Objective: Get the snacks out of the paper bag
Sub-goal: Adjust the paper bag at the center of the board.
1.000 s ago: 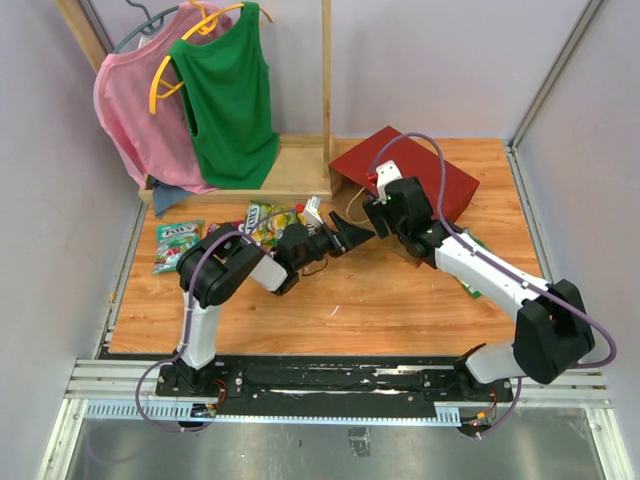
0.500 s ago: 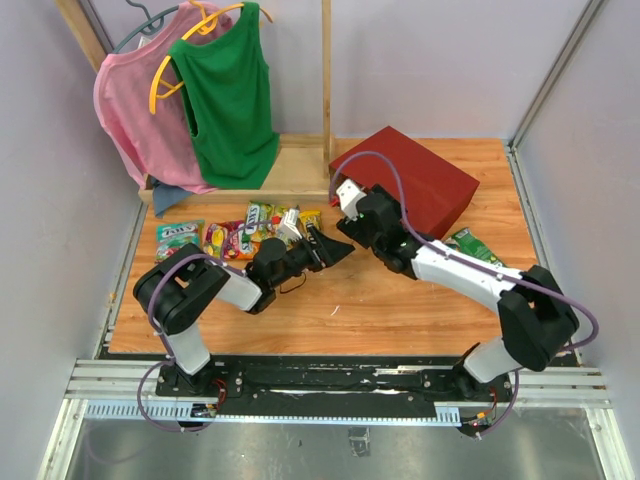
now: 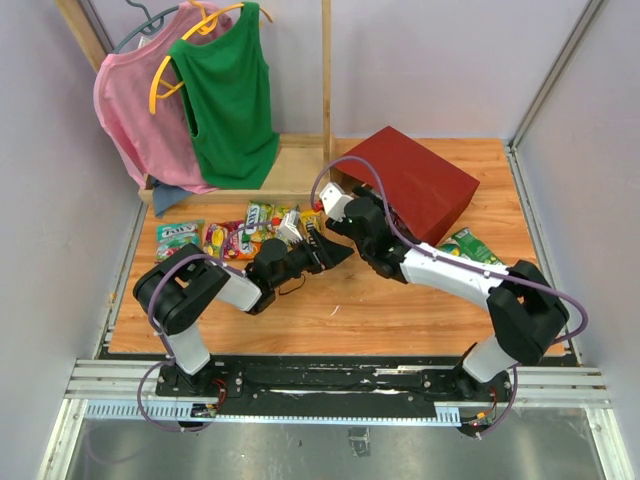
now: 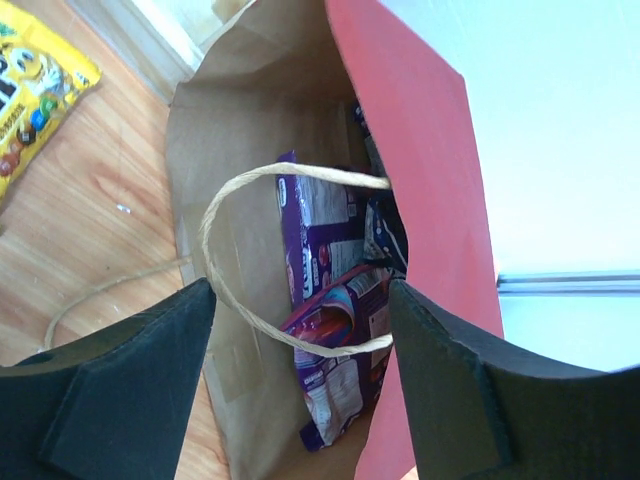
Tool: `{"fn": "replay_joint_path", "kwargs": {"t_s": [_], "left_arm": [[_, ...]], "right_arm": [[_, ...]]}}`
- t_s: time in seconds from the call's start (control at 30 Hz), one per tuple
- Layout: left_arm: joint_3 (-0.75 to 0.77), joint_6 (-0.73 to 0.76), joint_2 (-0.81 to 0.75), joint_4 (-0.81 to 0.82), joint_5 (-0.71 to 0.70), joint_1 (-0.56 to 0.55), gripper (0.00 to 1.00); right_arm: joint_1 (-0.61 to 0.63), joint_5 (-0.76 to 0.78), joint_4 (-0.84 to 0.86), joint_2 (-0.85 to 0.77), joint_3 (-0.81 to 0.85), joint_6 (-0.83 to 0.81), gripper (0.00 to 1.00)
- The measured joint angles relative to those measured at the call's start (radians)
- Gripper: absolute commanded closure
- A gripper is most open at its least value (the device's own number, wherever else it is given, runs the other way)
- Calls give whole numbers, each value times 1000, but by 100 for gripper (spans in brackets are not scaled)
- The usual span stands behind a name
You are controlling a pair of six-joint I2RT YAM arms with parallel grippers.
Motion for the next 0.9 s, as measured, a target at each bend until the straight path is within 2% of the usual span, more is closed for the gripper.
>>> {"fn": "replay_joint_path", "kwargs": {"t_s": [0.37, 0.43, 0.53, 0.63, 0.9], "left_arm": [[0, 21, 0, -31, -1, 0, 15], [0, 23, 0, -32, -2, 0, 15], [0, 27, 0, -34, -2, 0, 15], [1, 32, 0, -37, -3, 0, 15], [65, 45, 3, -74, 9, 0, 15]], "right_arm": [[-16, -15, -16, -13, 34, 42, 46], [-39, -31, -26, -32, 34, 74, 59], [-89, -59, -43, -65, 34, 126, 86], [-144, -101, -62, -92, 34, 187, 98], [-306, -295, -100, -143, 34, 363, 99]]}}
